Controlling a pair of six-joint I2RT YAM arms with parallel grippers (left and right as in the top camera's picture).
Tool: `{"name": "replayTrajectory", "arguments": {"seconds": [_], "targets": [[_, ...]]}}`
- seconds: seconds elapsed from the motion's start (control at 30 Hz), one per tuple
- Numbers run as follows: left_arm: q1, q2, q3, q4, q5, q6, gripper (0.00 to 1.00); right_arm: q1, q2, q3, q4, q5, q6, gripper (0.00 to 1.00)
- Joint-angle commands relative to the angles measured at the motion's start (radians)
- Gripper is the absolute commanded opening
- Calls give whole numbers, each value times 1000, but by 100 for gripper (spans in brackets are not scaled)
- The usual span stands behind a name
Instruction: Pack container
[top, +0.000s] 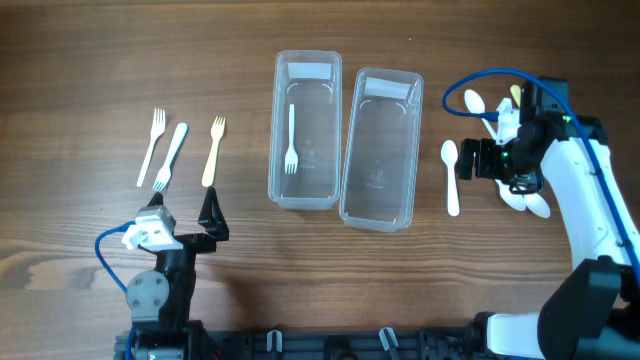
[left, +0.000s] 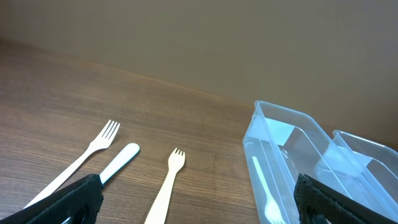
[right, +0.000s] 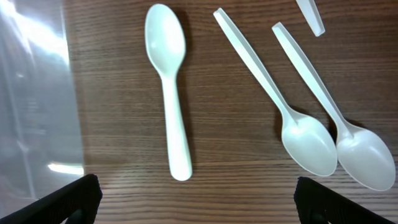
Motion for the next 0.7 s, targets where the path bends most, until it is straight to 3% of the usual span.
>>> {"name": "replayTrajectory", "arguments": {"seconds": [0.0, 0.67], "targets": [[-1, -7, -5, -4, -2, 9, 100, 0, 43, 8, 10, 35, -14, 100], [-1, -7, -5, -4, -2, 9, 100, 87, 190, 6, 107, 67, -25, 100]]}}
